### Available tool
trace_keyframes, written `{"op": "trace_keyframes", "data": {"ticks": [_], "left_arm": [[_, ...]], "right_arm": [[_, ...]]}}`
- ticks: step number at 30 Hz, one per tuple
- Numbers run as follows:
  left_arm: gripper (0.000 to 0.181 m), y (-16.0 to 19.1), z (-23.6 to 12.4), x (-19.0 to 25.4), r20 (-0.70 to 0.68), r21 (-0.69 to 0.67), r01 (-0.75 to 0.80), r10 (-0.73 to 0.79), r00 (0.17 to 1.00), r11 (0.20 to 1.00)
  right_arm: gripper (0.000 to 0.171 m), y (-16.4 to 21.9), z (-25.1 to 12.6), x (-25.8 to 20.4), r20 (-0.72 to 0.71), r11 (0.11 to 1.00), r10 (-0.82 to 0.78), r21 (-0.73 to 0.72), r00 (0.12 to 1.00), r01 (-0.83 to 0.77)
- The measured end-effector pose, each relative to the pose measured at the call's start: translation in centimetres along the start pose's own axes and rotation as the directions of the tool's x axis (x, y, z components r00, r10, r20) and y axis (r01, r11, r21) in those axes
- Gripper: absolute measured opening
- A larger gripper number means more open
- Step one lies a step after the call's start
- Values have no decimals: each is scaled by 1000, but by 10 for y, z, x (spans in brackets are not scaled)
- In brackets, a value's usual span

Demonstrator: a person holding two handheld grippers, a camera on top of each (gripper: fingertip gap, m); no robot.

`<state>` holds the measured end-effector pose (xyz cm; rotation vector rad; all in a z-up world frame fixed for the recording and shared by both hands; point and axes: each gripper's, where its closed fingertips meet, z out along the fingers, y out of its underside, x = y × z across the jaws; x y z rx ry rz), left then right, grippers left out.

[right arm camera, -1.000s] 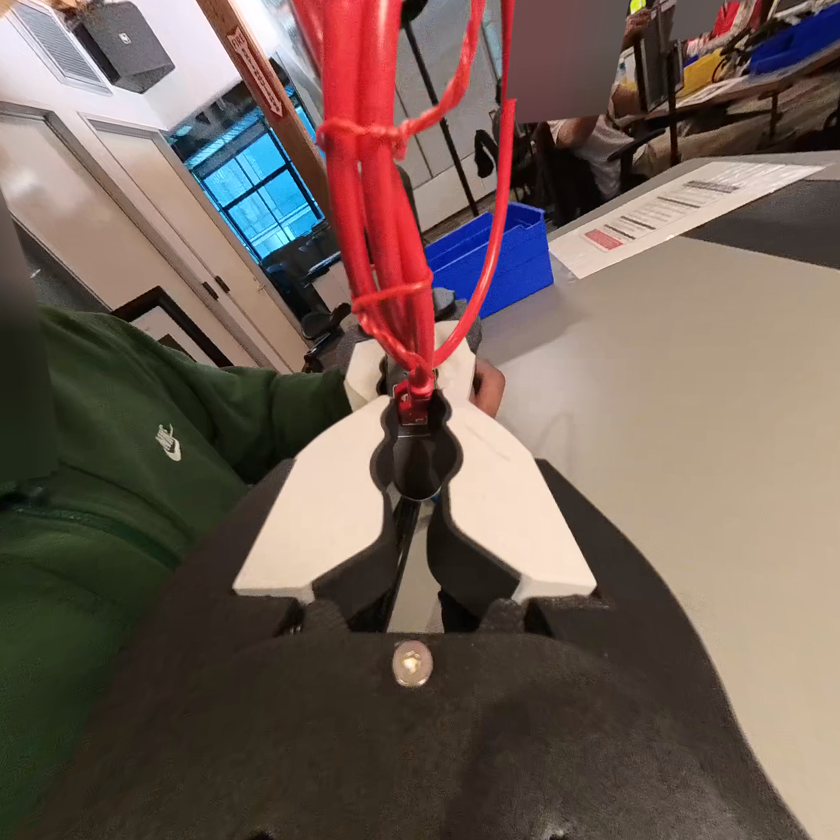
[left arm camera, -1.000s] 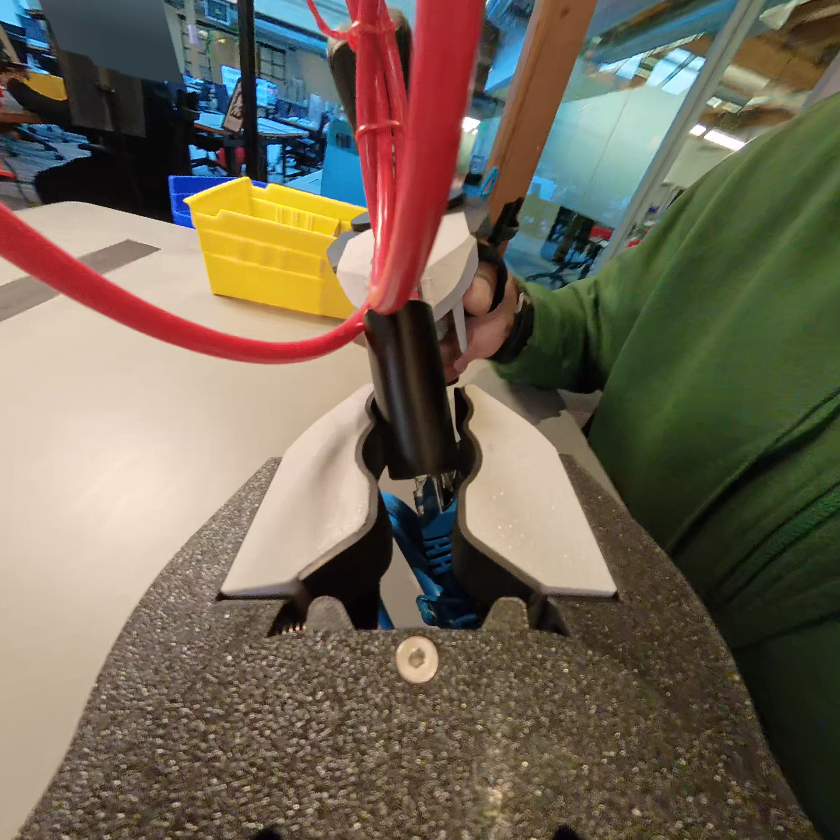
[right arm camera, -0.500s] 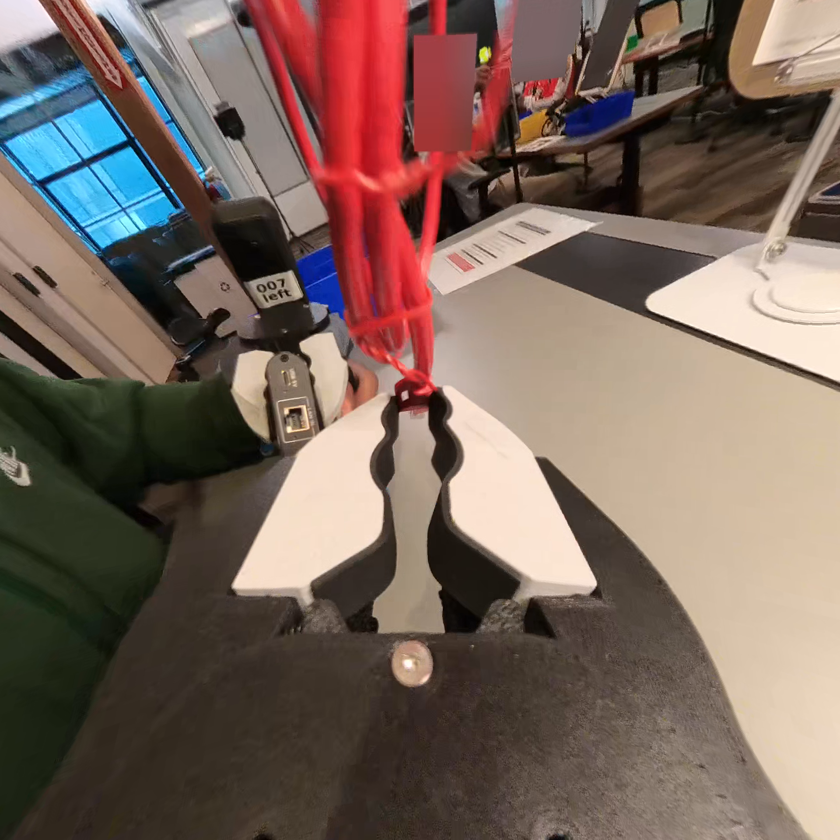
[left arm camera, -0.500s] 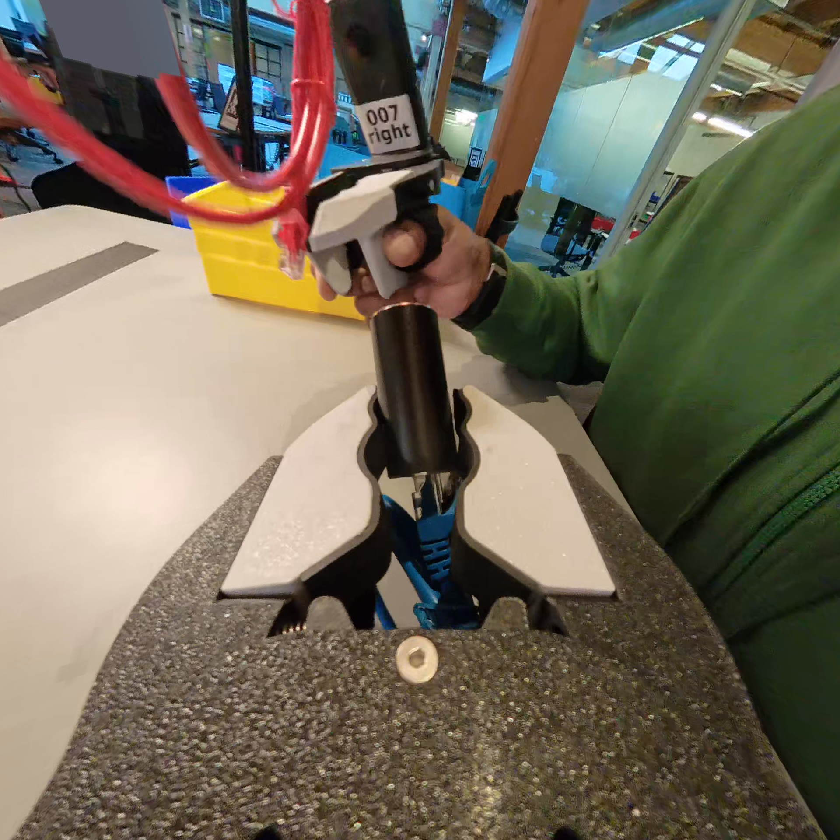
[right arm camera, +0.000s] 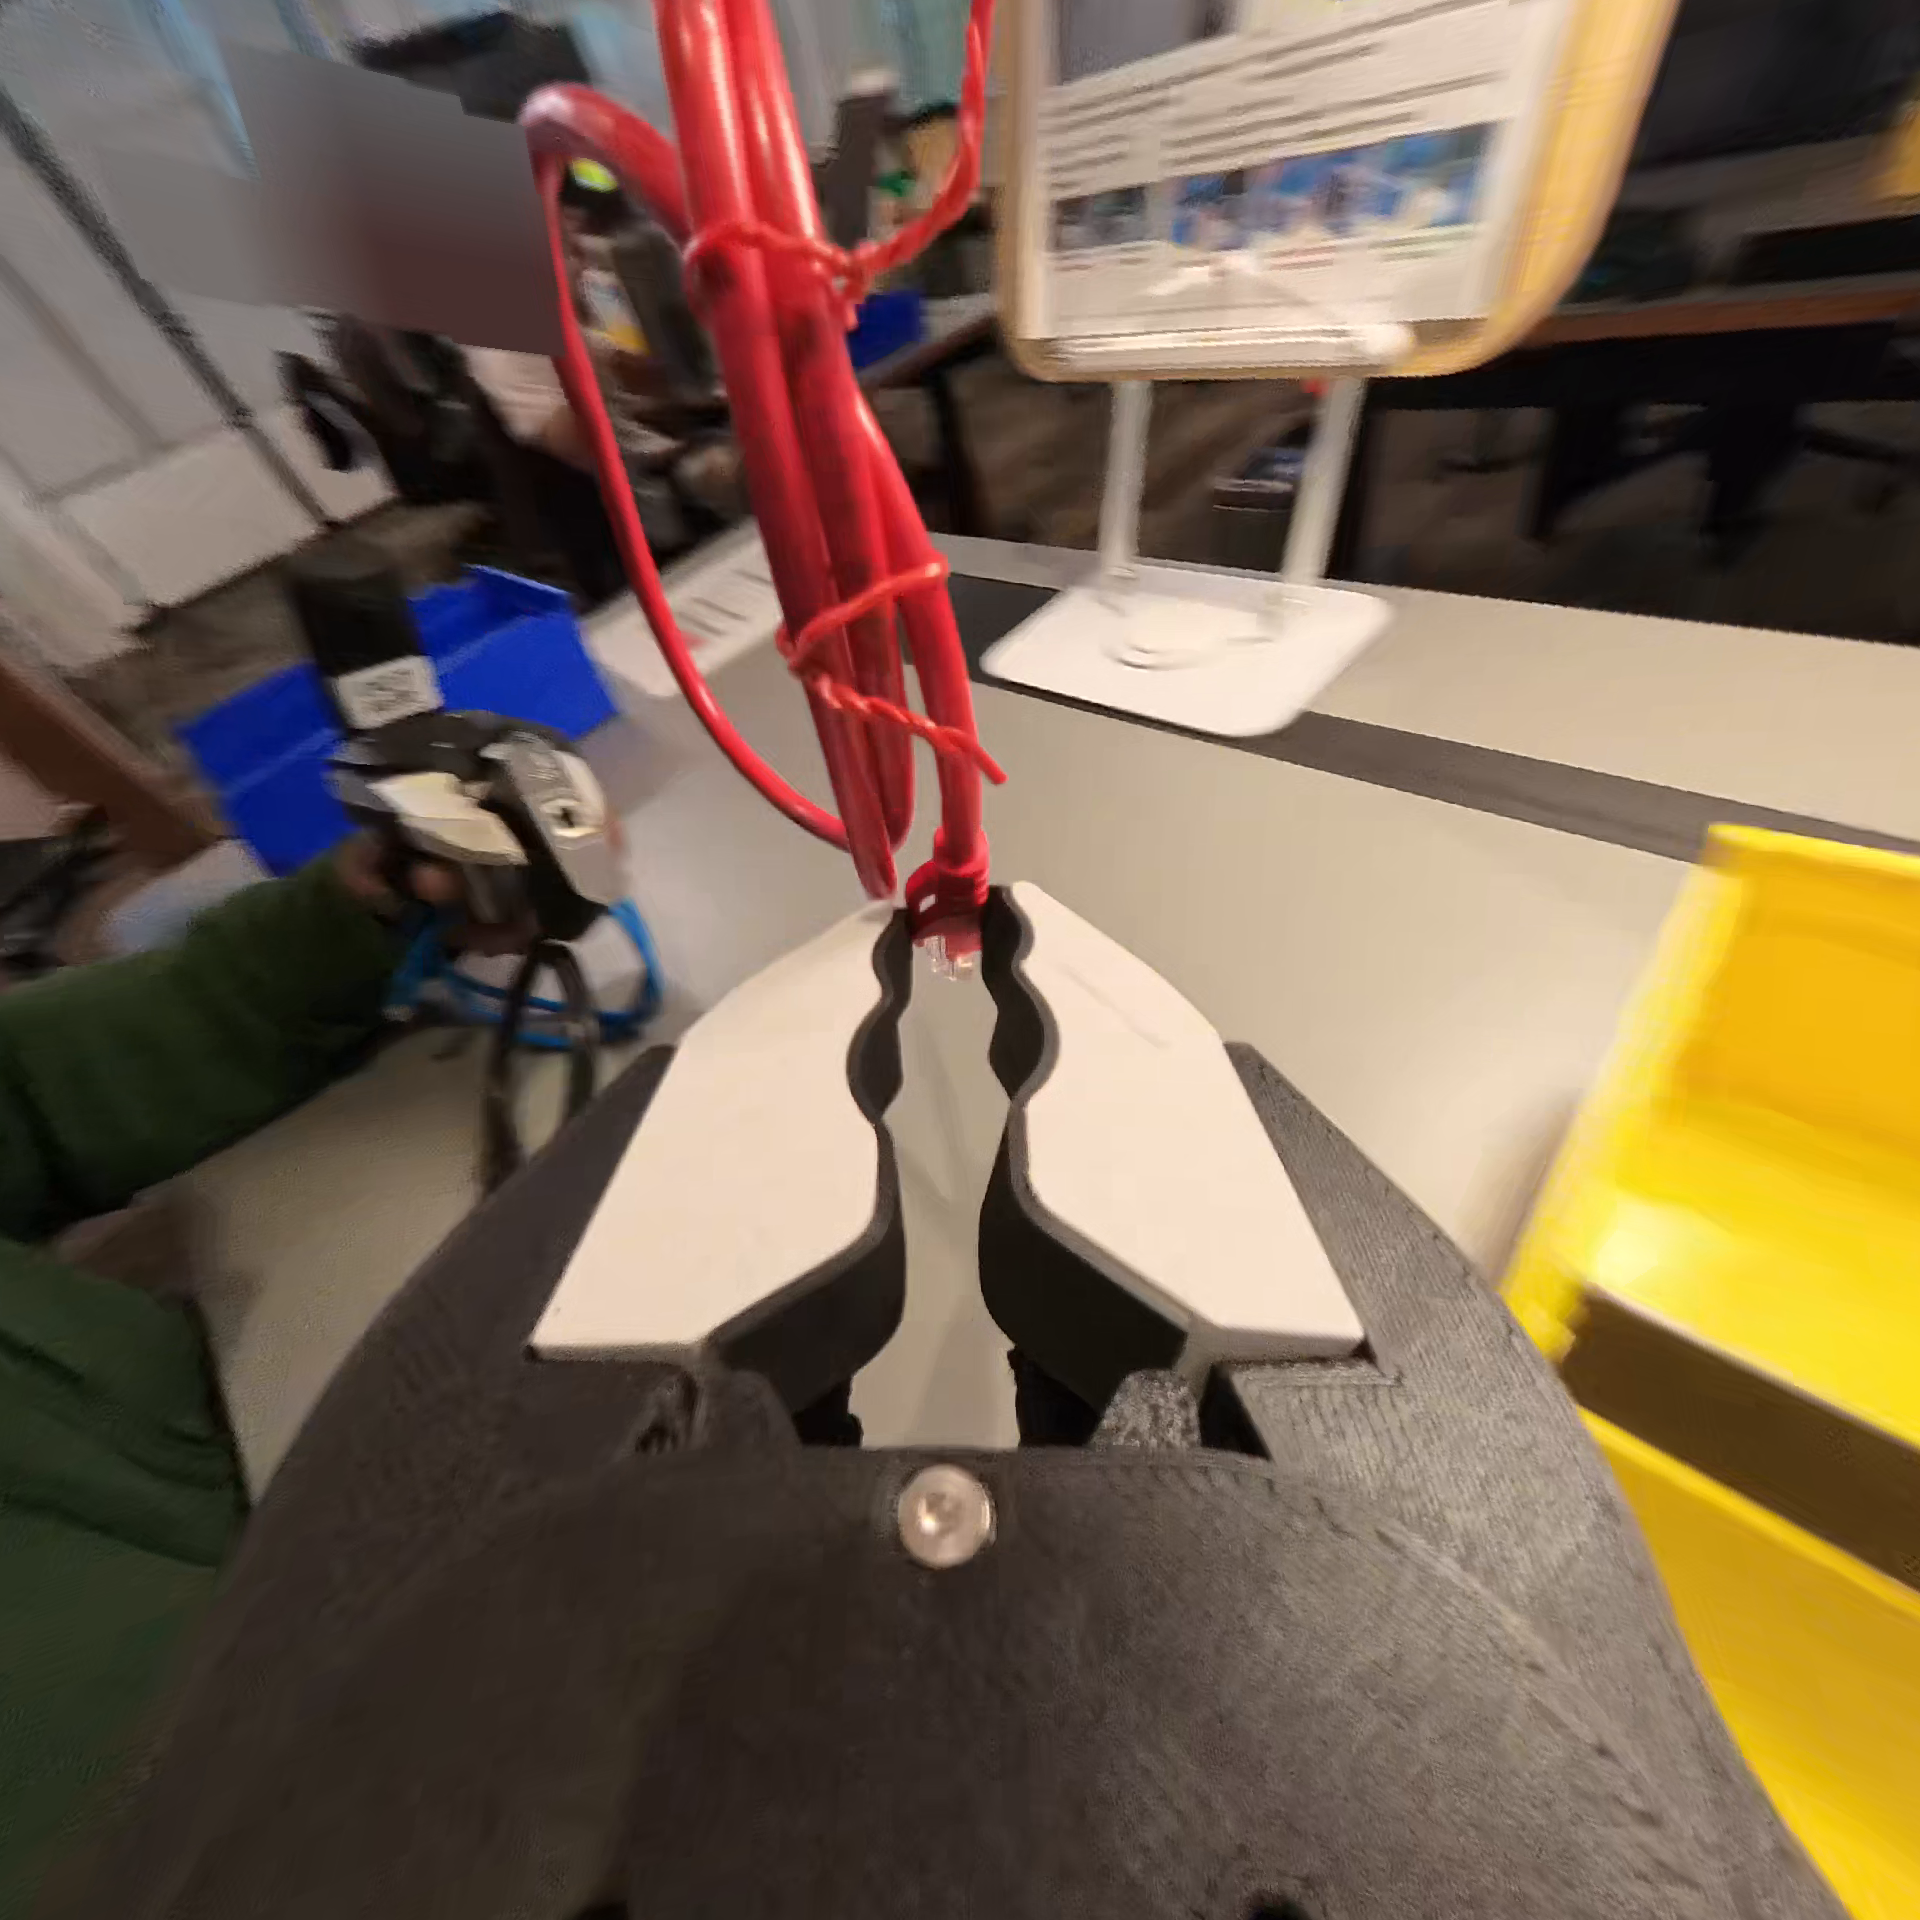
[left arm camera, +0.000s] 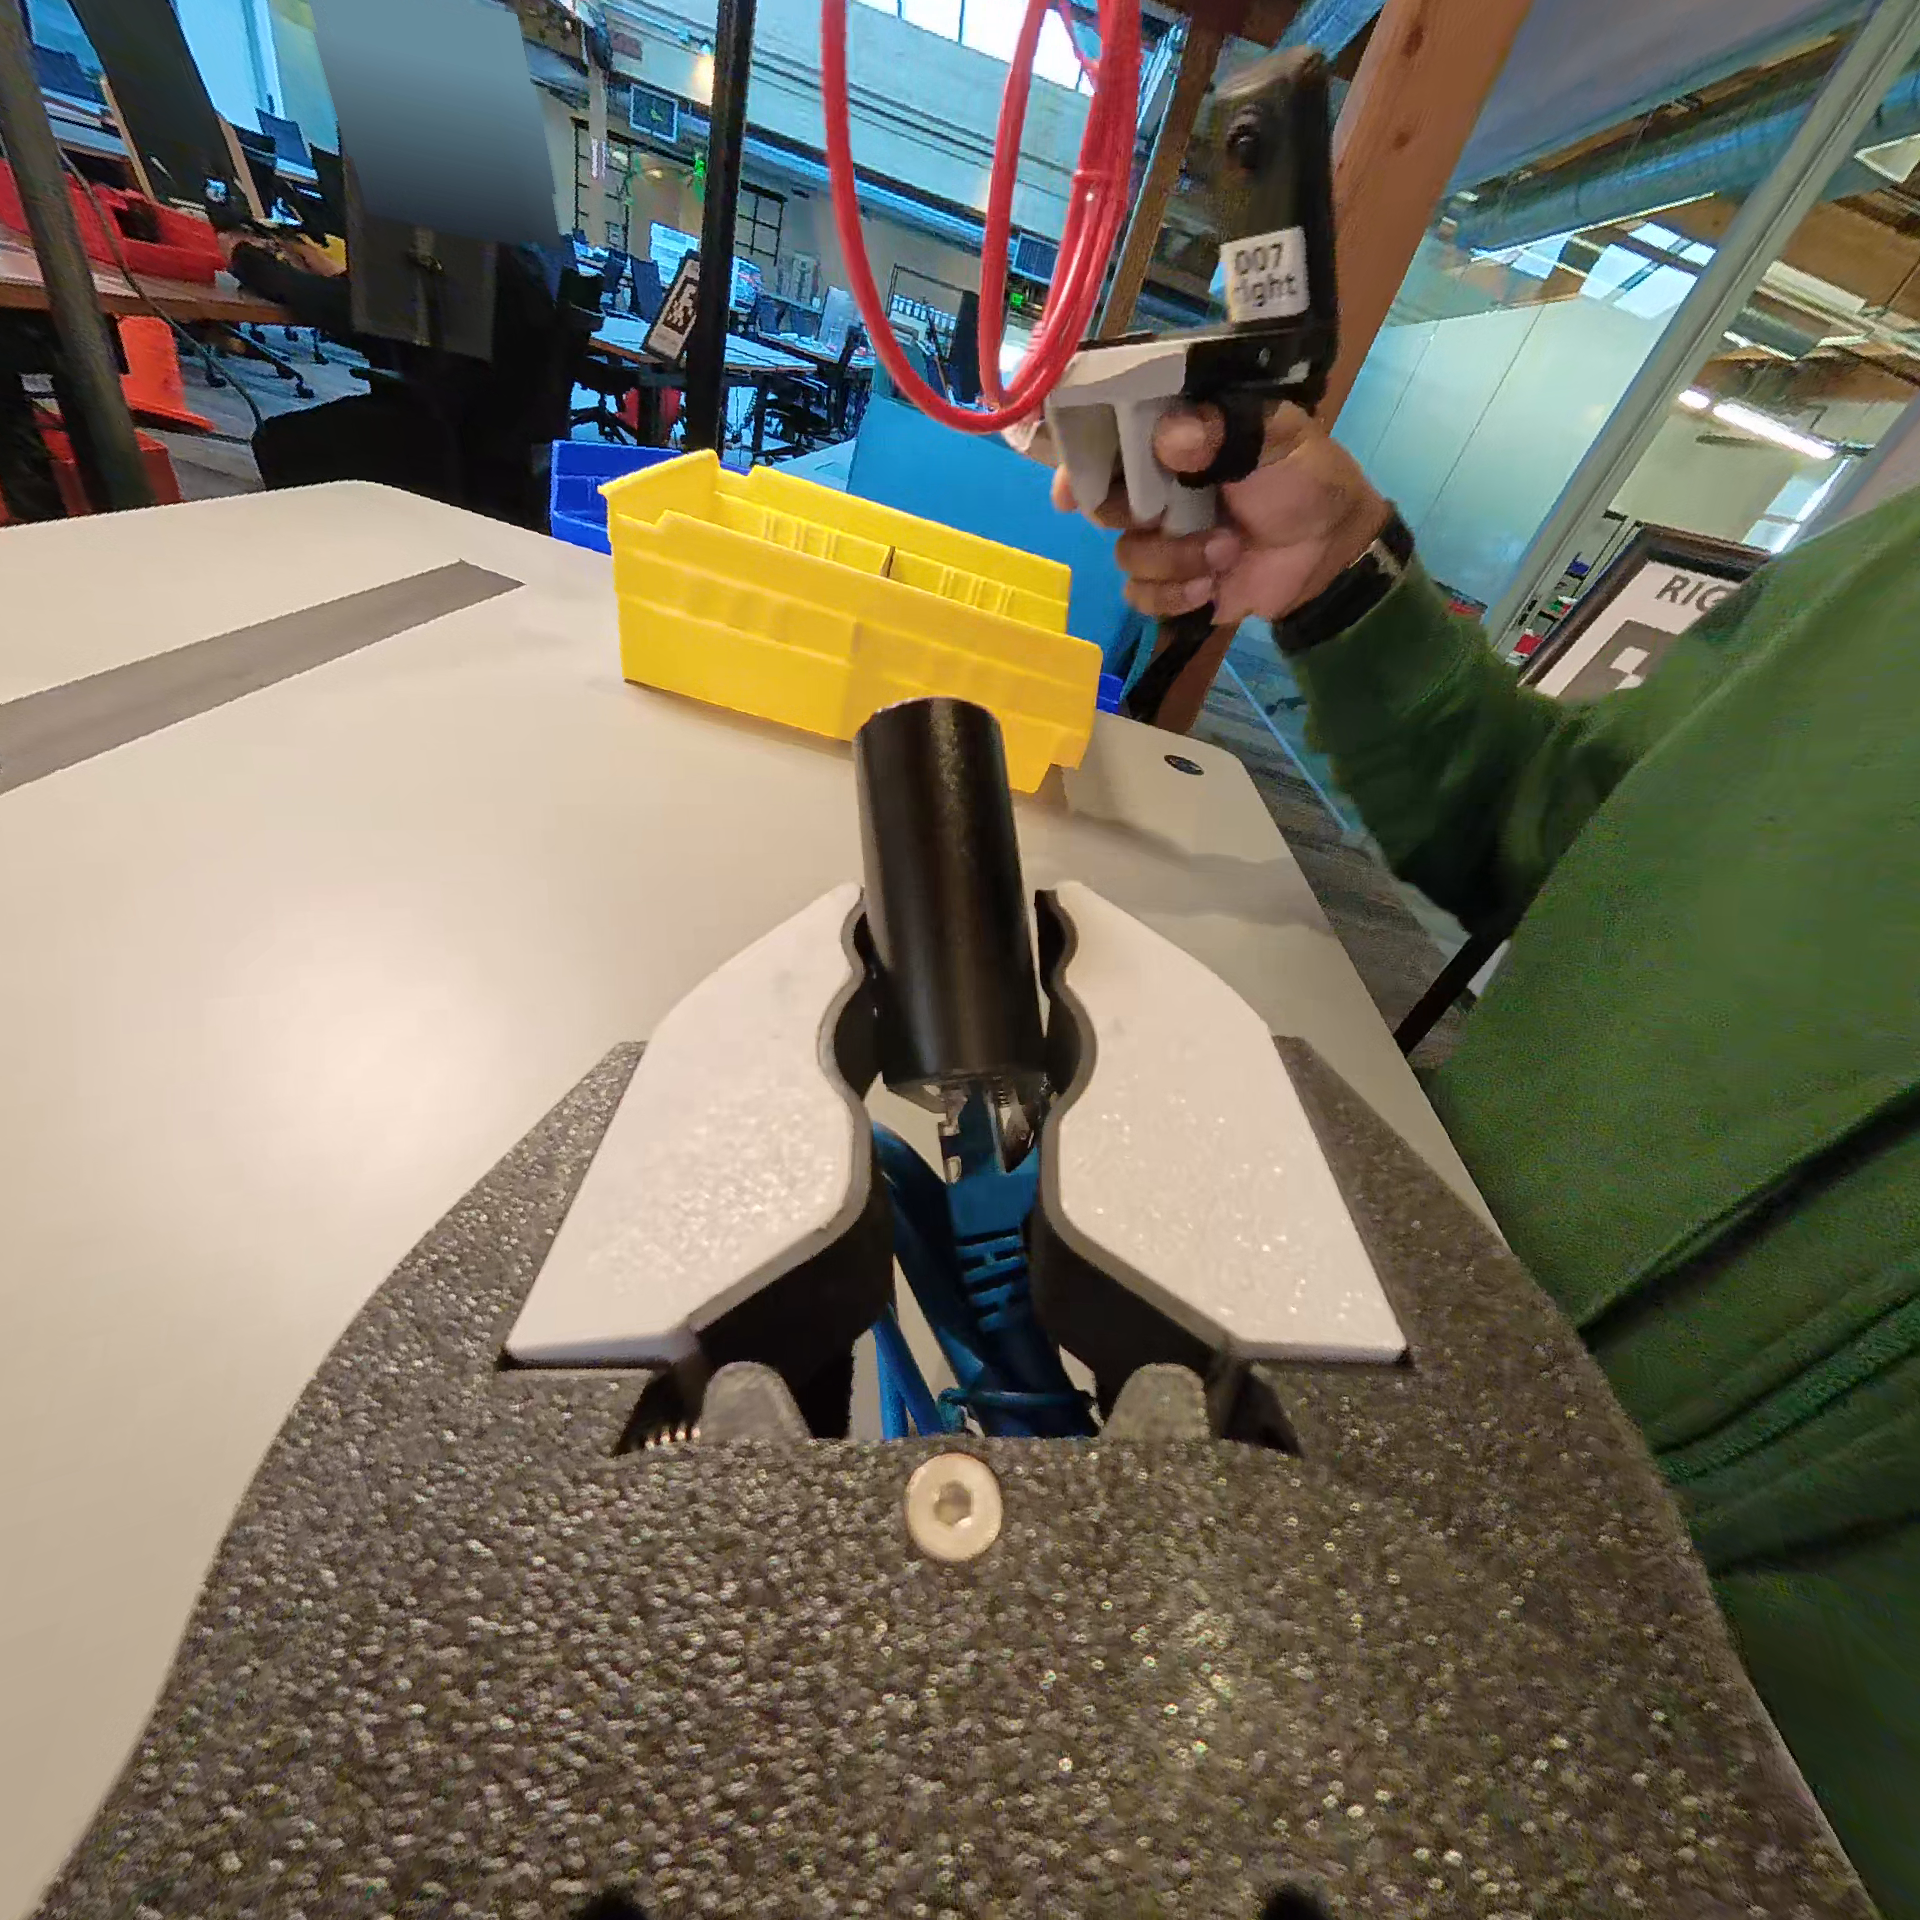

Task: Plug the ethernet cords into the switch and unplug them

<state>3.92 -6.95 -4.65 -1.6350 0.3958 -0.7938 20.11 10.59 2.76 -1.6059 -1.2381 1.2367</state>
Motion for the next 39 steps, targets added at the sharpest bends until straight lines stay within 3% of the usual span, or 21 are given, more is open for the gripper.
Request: {"op": "trace_keyframes", "data": {"ticks": [5, 8, 15, 18, 20, 26, 28, 31, 36, 39], "left_arm": [[28, 1, -1, -1, 4, -1, 5, -5, 1000, 1000], [29, 1, 0, -1, 7, -3, 1, -1, 1000, 1000], [29, 2, 2, 1, 13, -12, -22, 22, 1000, 1000], [28, 2, 2, 2, 17, -15, -34, 34, 999, 999], [29, 3, 1, 2, 15, -14, -38, 39, 999, 999], [29, 1, -1, -1, 32, -8, -39, 40, 999, 999], [29, -3, -3, -2, 38, 20, -22, 22, 999, 1000], [28, -14, -10, -6, 28, 100, 39, -42, 999, 994], [28, -22, -19, -15, -25, 215, 179, -178, 984, 960], [28, -28, -23, -18, -68, 294, 255, -246, 967, 921]], "right_arm": [[14, 17, -127, 90, -309, 984, 59, -143, 949, -108], [14, 51, -170, 118, -312, 939, 142, -259, 939, -228], [14, 136, -173, 133, -218, 756, 257, -562, 942, -336], [14, 147, -173, 151, -289, 718, 188, -612, 939, -332], [14, 145, -174, 168, -365, 720, 94, -618, 926, -316], [40, 103, -188, 179, -510, 737, -207, -643, 835, -210], [41, 77, -176, 159, -485, 772, -281, -627, 828, -106], [40, 55, -120, 102, -319, 807, -352, -580, 880, 113], [39, 66, 10, -19, 85, 805, -432, -413, 898, 426], [41, 80, 83, -86, 317, 830, -401, -273, 860, 487]]}}
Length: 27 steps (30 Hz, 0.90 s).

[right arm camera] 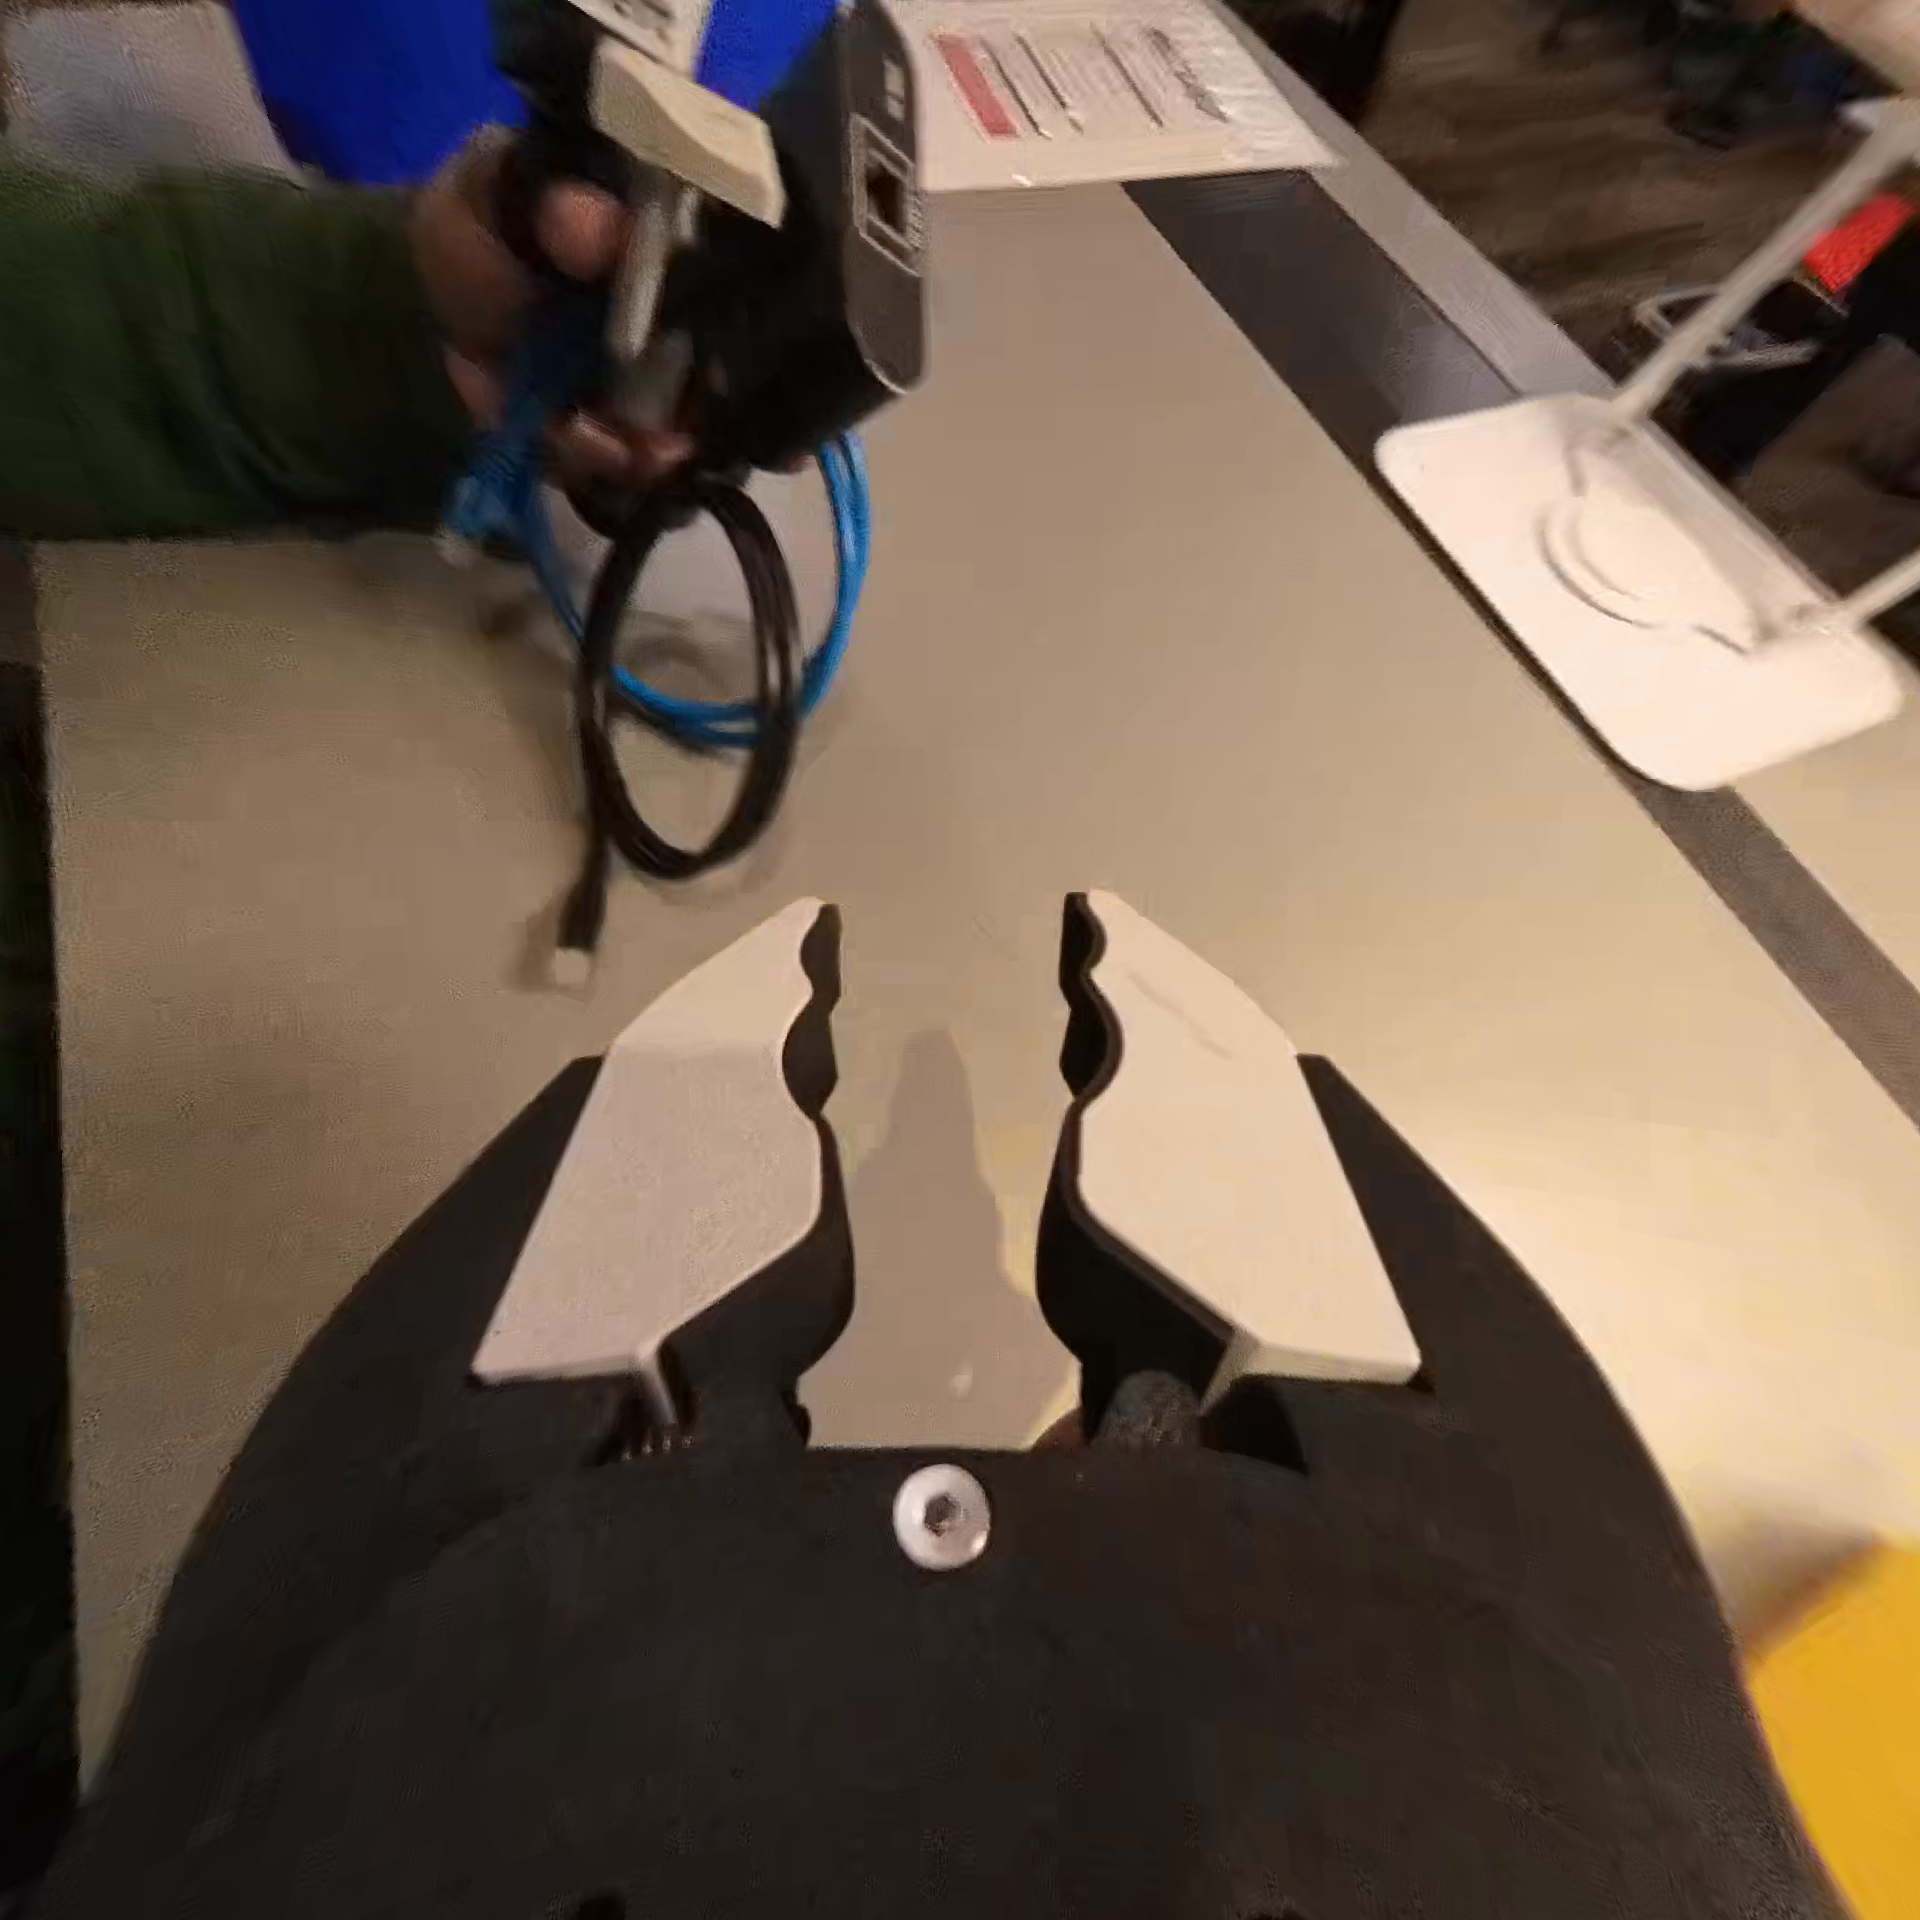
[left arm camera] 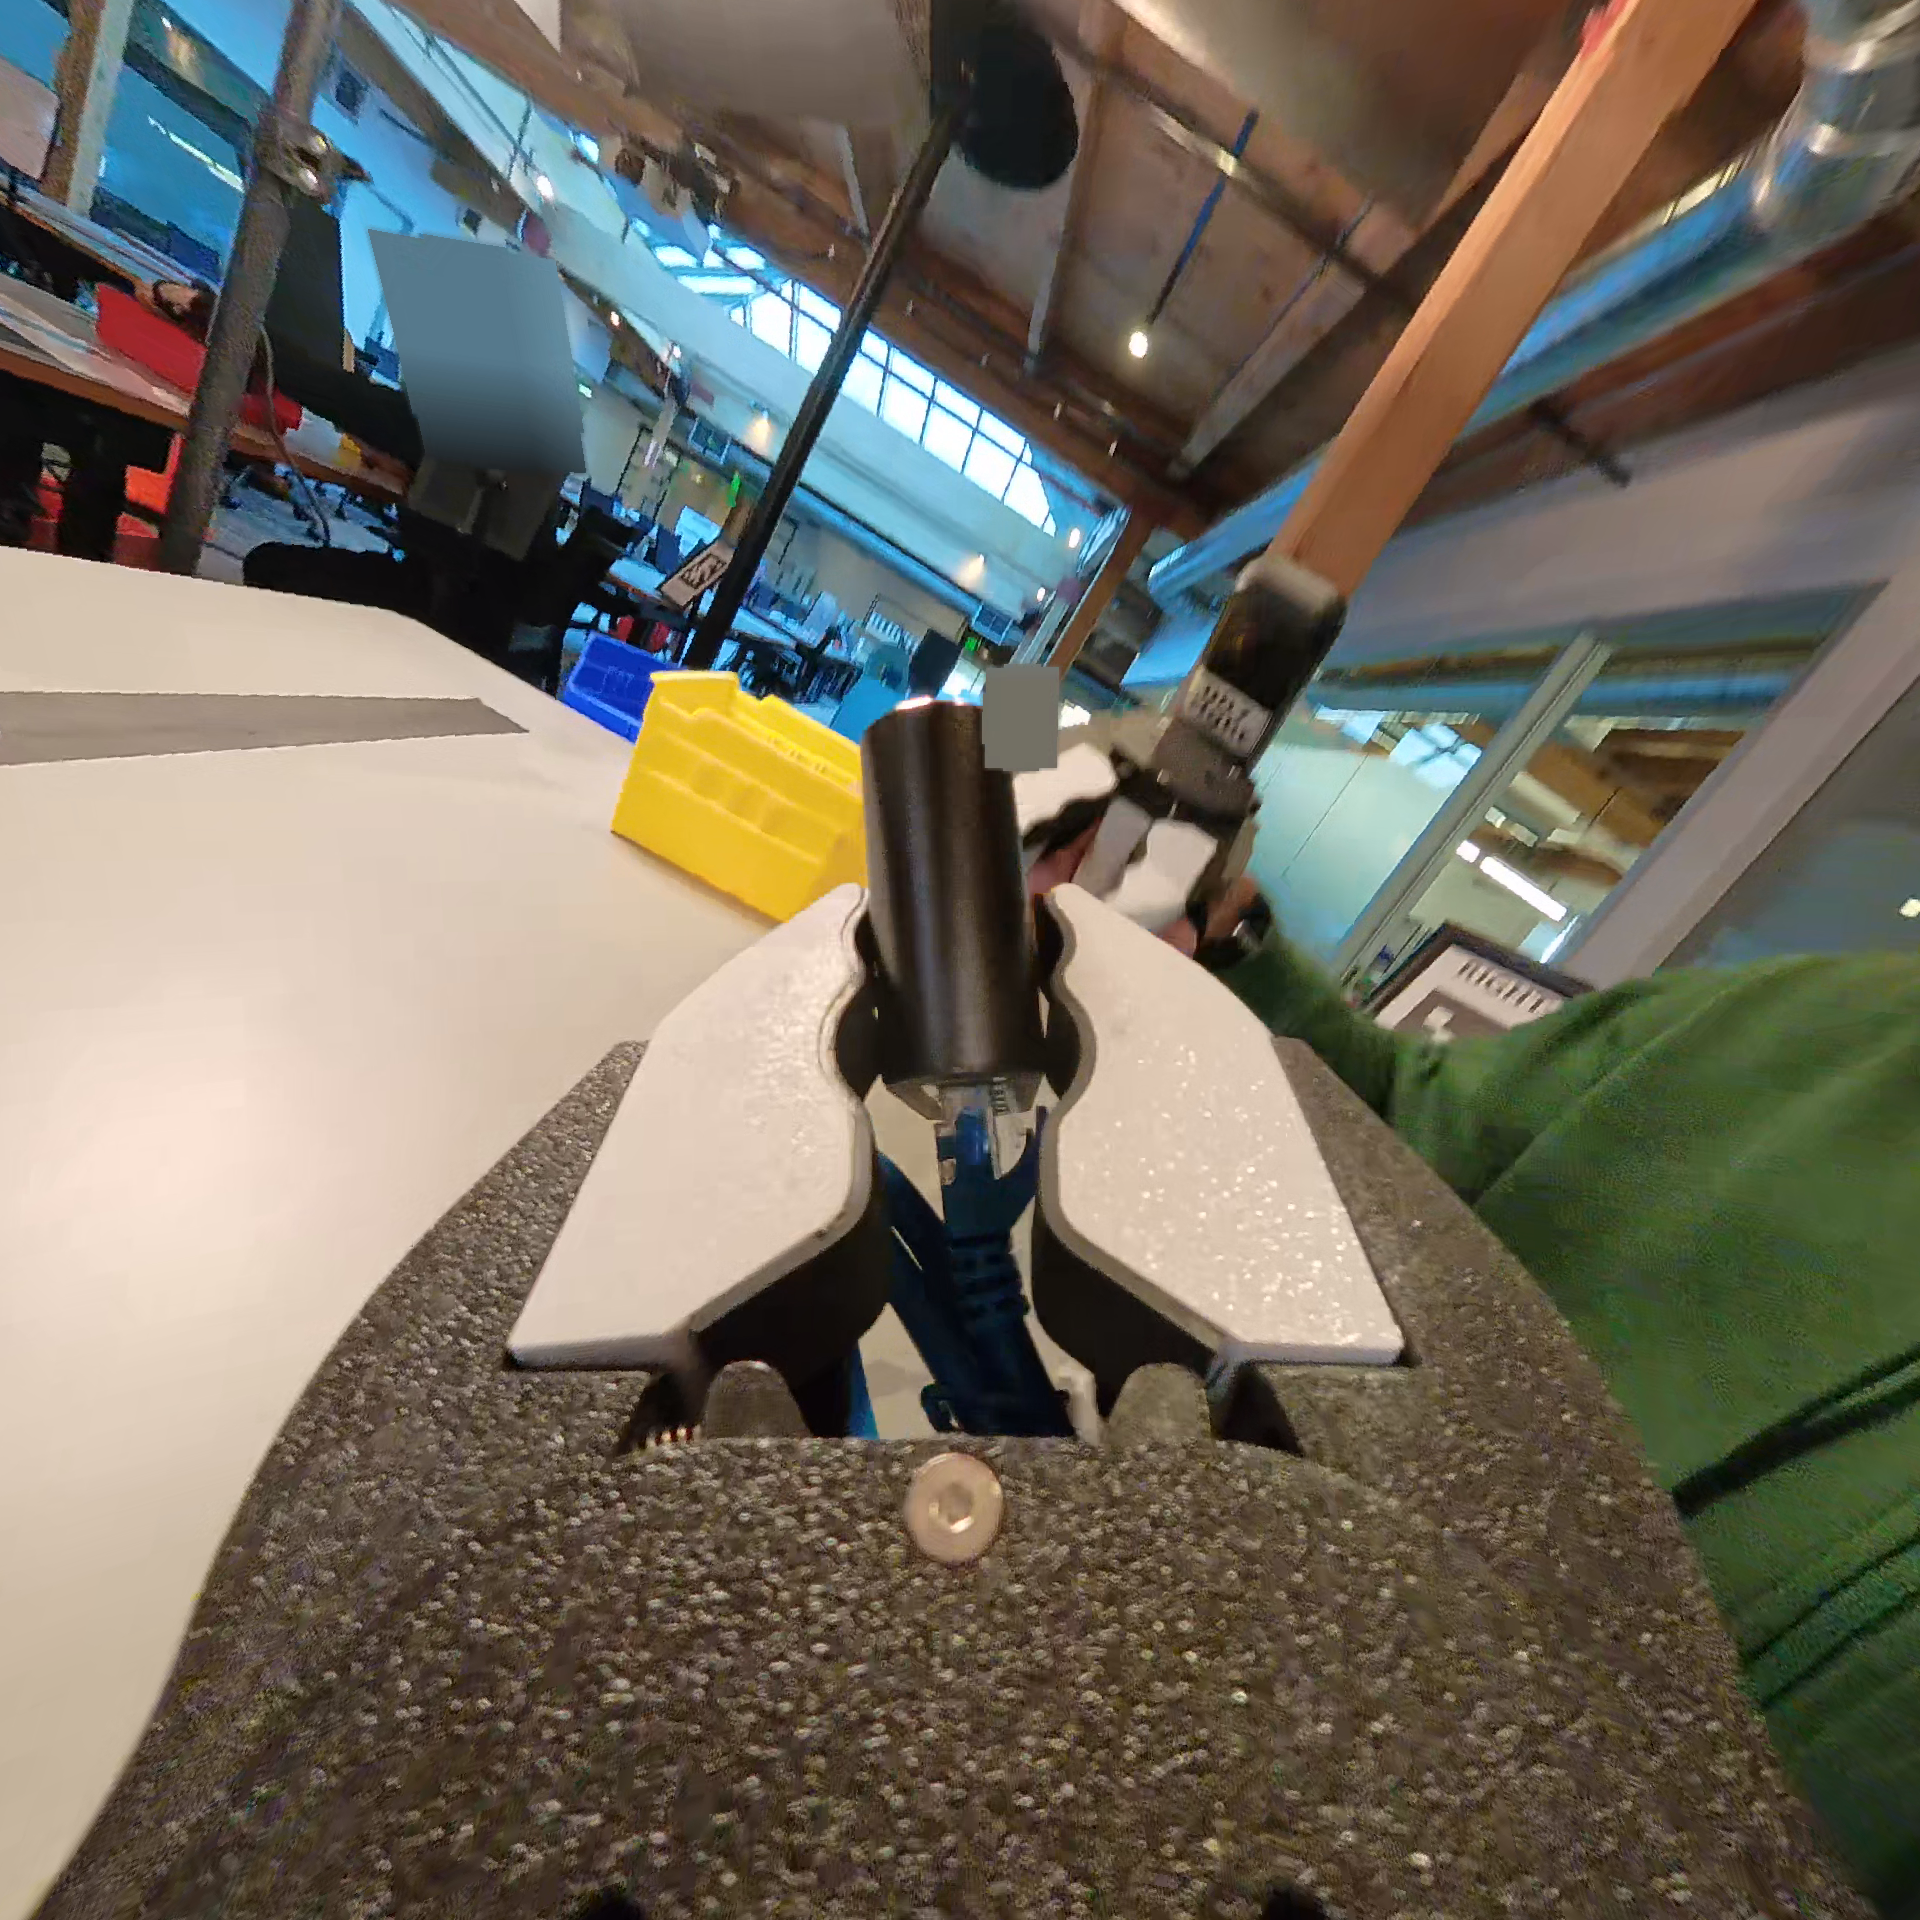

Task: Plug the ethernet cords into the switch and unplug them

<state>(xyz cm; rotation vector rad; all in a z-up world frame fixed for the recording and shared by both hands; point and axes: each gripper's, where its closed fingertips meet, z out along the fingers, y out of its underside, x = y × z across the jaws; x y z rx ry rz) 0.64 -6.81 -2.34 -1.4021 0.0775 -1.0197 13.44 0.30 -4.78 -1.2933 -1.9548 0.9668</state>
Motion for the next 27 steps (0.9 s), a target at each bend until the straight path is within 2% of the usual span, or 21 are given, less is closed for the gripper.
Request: {"op": "trace_keyframes", "data": {"ticks": [3, 5, 6, 9, 12, 17, 20, 27], "left_arm": [[28, -7, -2, -2, -15, 89, 55, -54, 998, 995], [28, -10, -4, -3, -28, 133, 81, -78, 997, 988], [28, -11, -6, -4, -34, 150, 95, -91, 995, 984], [28, -13, -11, -11, -28, 186, 101, -97, 995, 977], [28, -6, -13, -22, 34, 89, 33, -36, 999, 995], [49, 25, -18, -25, 37, -233, -133, 146, 989, 963], [50, 34, -16, -17, -27, -273, -98, 94, 995, 957], [56, 46, -6, -7, -47, -328, -88, 77, 996, 941]], "right_arm": [[54, -26, 69, -36, 223, 997, 26, 67, 974, -42], [59, -31, 104, -44, 270, 997, 42, 57, 962, -60], [56, -34, 118, -46, 282, 996, 42, 65, 959, -63], [25, -39, 142, -35, 236, 992, 62, 93, 970, -86], [10, -30, 144, -42, 320, 994, 47, 77, 946, -75], [9, -11, 132, -45, 422, 997, 46, 42, 905, -70], [9, -5, 125, -52, 486, 998, 30, 29, 873, -51], [9, 7, 119, -67, 564, 999, 33, -21, 825, -26]]}}
